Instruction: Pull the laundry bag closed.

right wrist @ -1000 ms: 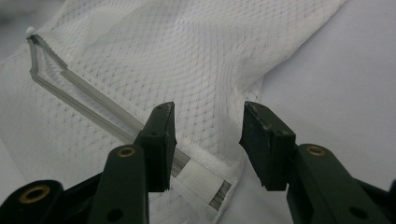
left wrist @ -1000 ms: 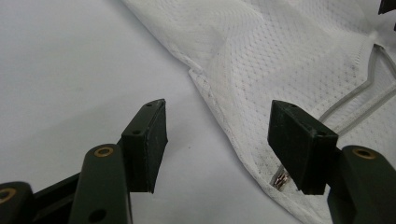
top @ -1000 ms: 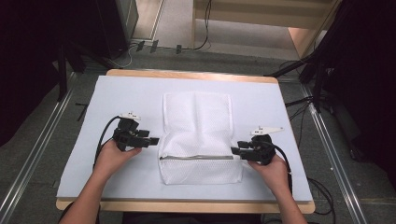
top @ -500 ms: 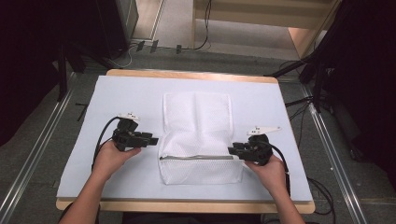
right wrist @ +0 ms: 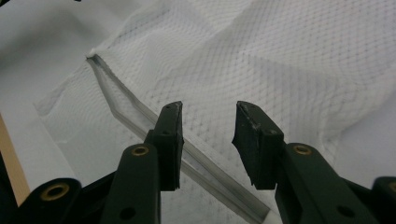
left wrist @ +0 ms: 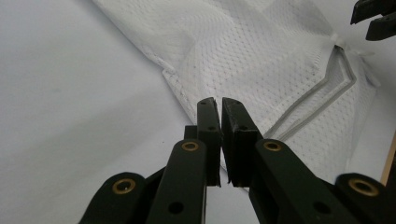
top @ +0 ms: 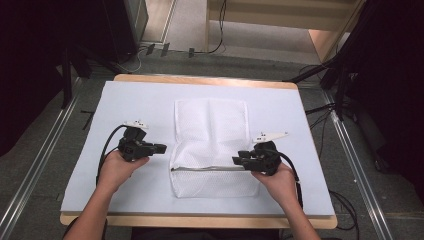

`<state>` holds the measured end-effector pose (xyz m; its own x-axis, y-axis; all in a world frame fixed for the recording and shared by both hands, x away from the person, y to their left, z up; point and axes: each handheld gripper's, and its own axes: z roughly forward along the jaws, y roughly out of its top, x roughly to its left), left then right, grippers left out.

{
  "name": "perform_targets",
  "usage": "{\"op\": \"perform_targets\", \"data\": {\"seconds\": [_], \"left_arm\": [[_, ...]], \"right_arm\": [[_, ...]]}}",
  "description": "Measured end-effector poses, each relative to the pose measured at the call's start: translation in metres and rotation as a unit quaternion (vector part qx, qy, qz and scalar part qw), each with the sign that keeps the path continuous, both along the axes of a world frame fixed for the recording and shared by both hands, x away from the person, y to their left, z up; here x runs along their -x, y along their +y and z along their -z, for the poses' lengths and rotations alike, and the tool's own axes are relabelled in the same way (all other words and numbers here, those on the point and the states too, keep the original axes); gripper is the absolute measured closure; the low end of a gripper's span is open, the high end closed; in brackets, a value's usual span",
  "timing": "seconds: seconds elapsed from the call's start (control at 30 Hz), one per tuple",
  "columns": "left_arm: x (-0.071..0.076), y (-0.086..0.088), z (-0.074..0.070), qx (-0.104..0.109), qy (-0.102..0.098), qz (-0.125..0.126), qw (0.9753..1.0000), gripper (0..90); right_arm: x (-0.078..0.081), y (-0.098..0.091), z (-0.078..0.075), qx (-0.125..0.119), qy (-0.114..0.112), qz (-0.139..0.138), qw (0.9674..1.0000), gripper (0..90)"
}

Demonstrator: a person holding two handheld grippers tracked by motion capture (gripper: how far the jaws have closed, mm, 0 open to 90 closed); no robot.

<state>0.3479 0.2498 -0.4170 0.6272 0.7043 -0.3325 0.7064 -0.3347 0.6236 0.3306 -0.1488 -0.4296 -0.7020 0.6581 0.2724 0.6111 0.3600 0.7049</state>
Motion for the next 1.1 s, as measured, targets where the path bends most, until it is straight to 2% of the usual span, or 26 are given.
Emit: {"op": "perform_targets", "data": {"seconds": [0.1,0.17,0.27,0.3,0.53,0.57,0.63,0.7,0.8,1.0,1.1], "left_arm": [[0.0,0.0,0.0,-0.006,-0.003,0.002,1.0,89.6],[0.0,0.0,0.0,-0.002,-0.003,0.001,1.0,90.0],[0.0,0.001,0.001,-0.002,0.0,0.002,1.0,90.0],[0.0,0.001,0.001,0.0,0.0,0.002,1.0,90.0],[-0.001,0.001,0.005,0.013,0.003,0.001,0.9999,90.0],[-0.001,0.002,0.006,0.014,0.005,0.001,0.9999,90.0],[-0.002,0.002,0.006,0.014,0.007,-0.002,0.9999,90.0],[-0.003,0.003,0.005,0.029,0.012,-0.008,0.9995,90.0],[-0.003,0.004,0.005,0.027,0.008,-0.01,0.9995,90.0],[-0.002,-0.002,0.008,0.011,0.004,0.006,0.9999,90.0],[-0.002,-0.003,0.01,0.018,0.009,0.006,0.9998,90.0]], "right_arm": [[-0.001,0.007,-0.001,0.005,0.0,-0.006,1.0,62.1],[-0.001,0.018,-0.002,0.013,-0.006,-0.012,0.9998,60.6],[-0.002,0.024,-0.003,0.007,-0.004,-0.016,0.9998,60.7],[-0.004,0.029,-0.003,0.001,0.0,-0.022,0.9998,61.5],[-0.006,0.05,-0.004,0.006,0.004,-0.041,0.9991,65.1],[-0.007,0.057,-0.004,0.006,0.006,-0.048,0.9988,69.2],[-0.007,0.059,-0.004,0.004,0.007,-0.05,0.9987,69.7],[-0.008,0.065,-0.003,0.003,0.014,-0.055,0.9984,72.1],[-0.009,0.072,-0.002,0.001,0.018,-0.061,0.998,74.5],[-0.01,0.085,0.0,-0.006,0.019,-0.069,0.9974,74.1],[-0.009,0.094,0.002,-0.011,0.026,-0.075,0.9968,77.7]]}}
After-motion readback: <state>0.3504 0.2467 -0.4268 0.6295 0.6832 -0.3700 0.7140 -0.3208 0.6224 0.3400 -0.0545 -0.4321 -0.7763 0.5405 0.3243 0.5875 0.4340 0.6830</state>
